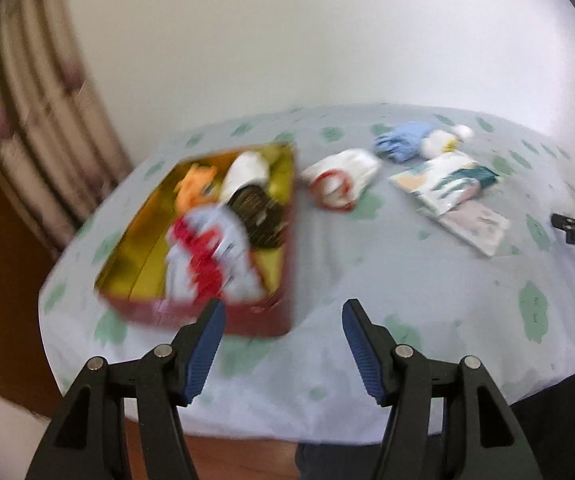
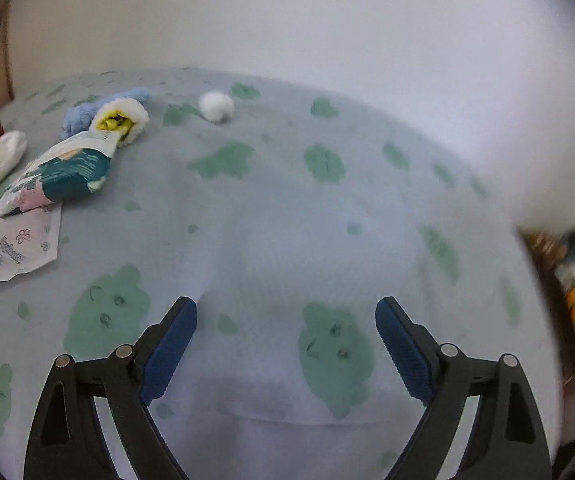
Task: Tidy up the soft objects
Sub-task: 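Grasp the white sock with red trim with the left gripper and lift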
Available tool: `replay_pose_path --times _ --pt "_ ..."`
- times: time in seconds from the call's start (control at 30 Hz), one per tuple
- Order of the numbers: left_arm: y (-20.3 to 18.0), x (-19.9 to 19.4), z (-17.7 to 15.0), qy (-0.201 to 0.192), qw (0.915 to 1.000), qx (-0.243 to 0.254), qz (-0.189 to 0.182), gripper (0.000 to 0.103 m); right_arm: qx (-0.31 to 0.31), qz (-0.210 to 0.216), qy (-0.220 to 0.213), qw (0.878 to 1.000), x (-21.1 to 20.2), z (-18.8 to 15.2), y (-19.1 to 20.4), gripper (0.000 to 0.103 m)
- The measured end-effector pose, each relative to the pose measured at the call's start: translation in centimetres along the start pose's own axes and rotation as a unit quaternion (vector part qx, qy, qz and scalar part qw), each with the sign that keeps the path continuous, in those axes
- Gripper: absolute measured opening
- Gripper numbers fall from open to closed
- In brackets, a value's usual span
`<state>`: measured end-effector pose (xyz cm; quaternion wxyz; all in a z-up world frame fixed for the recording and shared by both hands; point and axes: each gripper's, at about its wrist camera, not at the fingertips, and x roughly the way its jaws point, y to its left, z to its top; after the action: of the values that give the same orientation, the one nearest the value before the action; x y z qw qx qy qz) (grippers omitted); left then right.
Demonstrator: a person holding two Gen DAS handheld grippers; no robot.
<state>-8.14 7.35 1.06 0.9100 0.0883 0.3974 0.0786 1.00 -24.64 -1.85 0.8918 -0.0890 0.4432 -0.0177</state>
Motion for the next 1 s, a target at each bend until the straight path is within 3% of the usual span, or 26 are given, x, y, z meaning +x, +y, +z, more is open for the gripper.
replay_pose_path --times 0.13,0.27,0.53,0.8,0.97,1.0 --pt "-4.1 0.1 3.1 -0.055 0.9938 0.092 0.029 0.063 0.028 0.022 -0.011 0.999 -0.1 0.3 -1.2 0.093" --pt "-7.9 2.7 6.2 -0.09 0.9785 0.17 0.075 0.067 0.049 0.046 -0.016 0.998 0.0 0.1 -2.4 0.095" --pt "-10.2 12.0 11.5 -0.03 0.9742 0.2 0.1 0.067 0.049 0.08 -0.02 0.995 -0.7 -0.3 -2.3 0.096" --pt "-8.9 17.4 13.5 0.028 0.9762 0.203 0.072 0.067 0.051 0.101 -0.009 0.994 0.0 0.1 -2.1 0.096" --pt "-6.8 19.9 13.8 0.078 0.9836 0.161 0.023 0.067 0.049 0.11 0.0 0.993 0.3 0.3 -2.0 0.096" --pt "-6.3 20.2 13.9 0.086 0.9848 0.151 -0.005 0.067 0.049 0.11 0.001 0.993 0.3 0.3 -2.0 0.096"
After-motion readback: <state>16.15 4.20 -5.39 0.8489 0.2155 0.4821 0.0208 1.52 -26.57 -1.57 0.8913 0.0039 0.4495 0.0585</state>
